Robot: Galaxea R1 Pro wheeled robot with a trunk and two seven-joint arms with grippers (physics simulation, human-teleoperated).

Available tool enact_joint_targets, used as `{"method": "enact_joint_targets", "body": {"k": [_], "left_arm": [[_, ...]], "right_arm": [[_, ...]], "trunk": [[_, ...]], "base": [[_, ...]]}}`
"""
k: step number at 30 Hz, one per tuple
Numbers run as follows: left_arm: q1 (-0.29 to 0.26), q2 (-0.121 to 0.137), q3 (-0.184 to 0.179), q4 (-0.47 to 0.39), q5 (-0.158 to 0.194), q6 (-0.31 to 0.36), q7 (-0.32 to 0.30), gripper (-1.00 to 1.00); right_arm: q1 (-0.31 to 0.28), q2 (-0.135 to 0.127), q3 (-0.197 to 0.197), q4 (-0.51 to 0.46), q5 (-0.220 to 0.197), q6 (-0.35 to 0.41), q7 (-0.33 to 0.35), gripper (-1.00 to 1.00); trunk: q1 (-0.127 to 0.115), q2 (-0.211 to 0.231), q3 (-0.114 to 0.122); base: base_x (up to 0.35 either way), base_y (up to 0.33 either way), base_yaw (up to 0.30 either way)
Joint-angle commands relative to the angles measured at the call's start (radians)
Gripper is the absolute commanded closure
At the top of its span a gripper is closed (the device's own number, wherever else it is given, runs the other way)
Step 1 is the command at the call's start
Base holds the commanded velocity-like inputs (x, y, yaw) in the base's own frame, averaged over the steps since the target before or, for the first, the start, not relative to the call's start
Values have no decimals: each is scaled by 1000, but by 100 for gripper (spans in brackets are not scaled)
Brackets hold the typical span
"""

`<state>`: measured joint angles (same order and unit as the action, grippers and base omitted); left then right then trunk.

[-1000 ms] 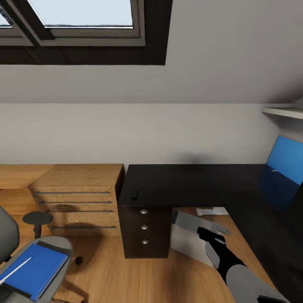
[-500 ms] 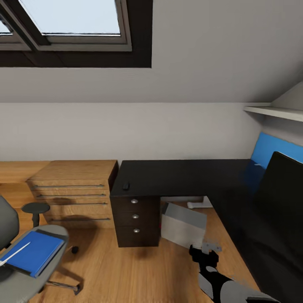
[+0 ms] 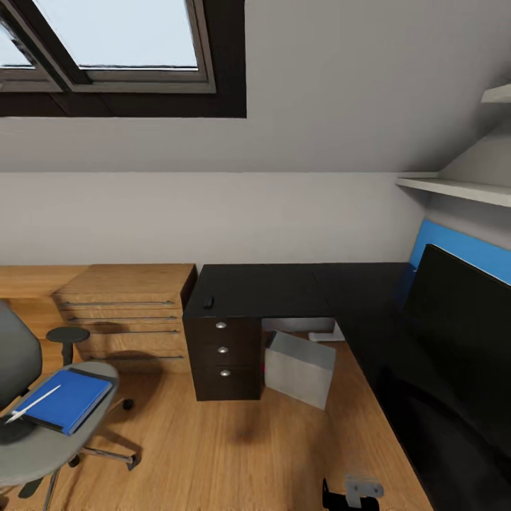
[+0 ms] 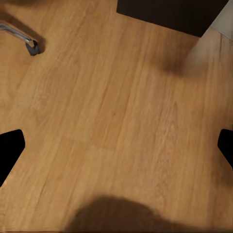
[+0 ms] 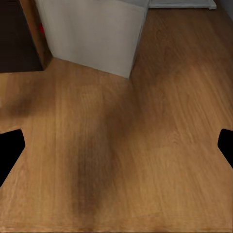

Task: In the bedroom, organize the workspace by keeping the computer under the desk, ensuring the monitor is on the desk, placing the keyboard on the desk next to the monitor, placing the mouse on the desk next to the keyboard, moving the folder from the swivel chair onto the desk next to the mouse, stacking the notebook on top of the folder with the pen on top of the notebook, and positioning the swivel chair next to the desk.

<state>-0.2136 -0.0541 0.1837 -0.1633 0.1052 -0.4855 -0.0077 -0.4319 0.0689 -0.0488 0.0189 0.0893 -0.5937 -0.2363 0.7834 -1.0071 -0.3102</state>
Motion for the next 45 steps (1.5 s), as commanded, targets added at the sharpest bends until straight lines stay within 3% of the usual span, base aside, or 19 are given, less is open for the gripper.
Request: {"method": "enact_joint_targets", "body": {"k": [1,23,45], "left_arm": [[0,2,-4,1,10,-3,-1,-100],[0,11,-4,1,11,-4,-3,-100],[-1,7,-4,1,10,-4,-1,-100]], "right_arm": [[3,1,-4,2,12,-6,-6,-100],[20,-8,-4,1,21,-99,-6,-100],[20,-7,-5,2,18,-99,-8,-100]], "trunk": [[0,-1,-1],[0,-1,-1],[0,-1,-1]], "base": [[-263,152,0],[-163,159,0],[-288,-167,0]]}}
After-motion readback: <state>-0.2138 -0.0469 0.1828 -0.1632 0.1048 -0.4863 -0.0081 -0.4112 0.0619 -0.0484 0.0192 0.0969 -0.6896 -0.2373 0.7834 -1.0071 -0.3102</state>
